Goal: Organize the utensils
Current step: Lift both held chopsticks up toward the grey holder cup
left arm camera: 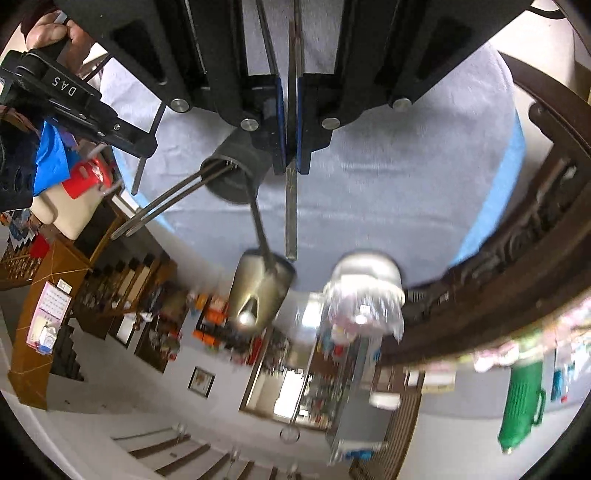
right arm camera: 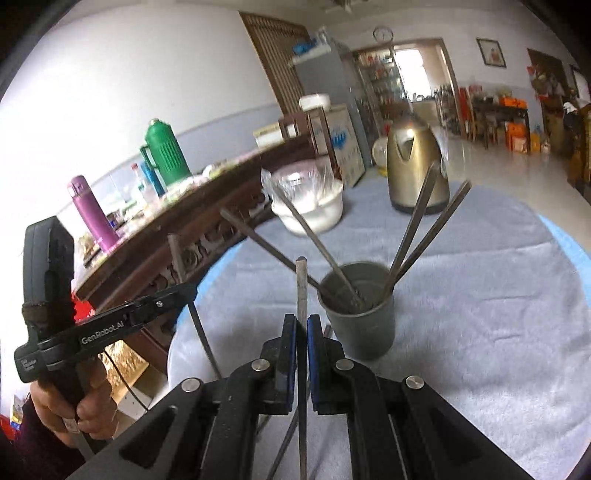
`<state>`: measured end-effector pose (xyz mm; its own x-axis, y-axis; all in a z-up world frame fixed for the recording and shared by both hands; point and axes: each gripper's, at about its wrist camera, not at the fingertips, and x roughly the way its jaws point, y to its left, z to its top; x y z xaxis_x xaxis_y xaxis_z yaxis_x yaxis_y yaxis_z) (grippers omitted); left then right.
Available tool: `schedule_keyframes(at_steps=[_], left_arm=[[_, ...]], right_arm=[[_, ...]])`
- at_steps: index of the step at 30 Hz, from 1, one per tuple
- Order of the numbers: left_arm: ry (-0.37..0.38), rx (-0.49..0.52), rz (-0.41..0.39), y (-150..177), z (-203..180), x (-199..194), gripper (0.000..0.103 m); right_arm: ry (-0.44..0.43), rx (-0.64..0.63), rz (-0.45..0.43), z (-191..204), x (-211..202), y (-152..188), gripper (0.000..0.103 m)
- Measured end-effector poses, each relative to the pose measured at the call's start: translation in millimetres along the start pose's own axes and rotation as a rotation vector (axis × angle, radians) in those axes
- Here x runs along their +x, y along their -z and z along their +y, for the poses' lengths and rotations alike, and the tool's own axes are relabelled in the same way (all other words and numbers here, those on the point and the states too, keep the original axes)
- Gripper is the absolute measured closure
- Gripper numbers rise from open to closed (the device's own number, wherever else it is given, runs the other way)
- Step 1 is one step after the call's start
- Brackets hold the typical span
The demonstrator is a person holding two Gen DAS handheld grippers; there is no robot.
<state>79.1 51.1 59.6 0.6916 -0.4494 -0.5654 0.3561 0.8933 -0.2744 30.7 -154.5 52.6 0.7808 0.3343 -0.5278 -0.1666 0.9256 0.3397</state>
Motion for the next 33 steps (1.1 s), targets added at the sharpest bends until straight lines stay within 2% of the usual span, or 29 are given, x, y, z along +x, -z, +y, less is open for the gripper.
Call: schedule_keyframes(at_steps=[3, 10, 33], left_arm=[[0.0, 0.018, -0.027, 0.8, -5.9, -4.2, 0.097], [-0.005, 0.028, -0.014, 2.6, -13.1, 0.4, 0.097], [-0.092, 0.12, -0.045, -7.3, -42.8, -8.8, 0.097]], right_arm=[[-0.015, 0.014, -0.044, -0.5, -9.7, -0.2, 0.097], [-0.028, 0.051, -0.083, -5.9, -20.0, 2.3, 0.097], [-0.033, 0.048, -0.148, -3.4, -39.7, -11.8, 0.097]])
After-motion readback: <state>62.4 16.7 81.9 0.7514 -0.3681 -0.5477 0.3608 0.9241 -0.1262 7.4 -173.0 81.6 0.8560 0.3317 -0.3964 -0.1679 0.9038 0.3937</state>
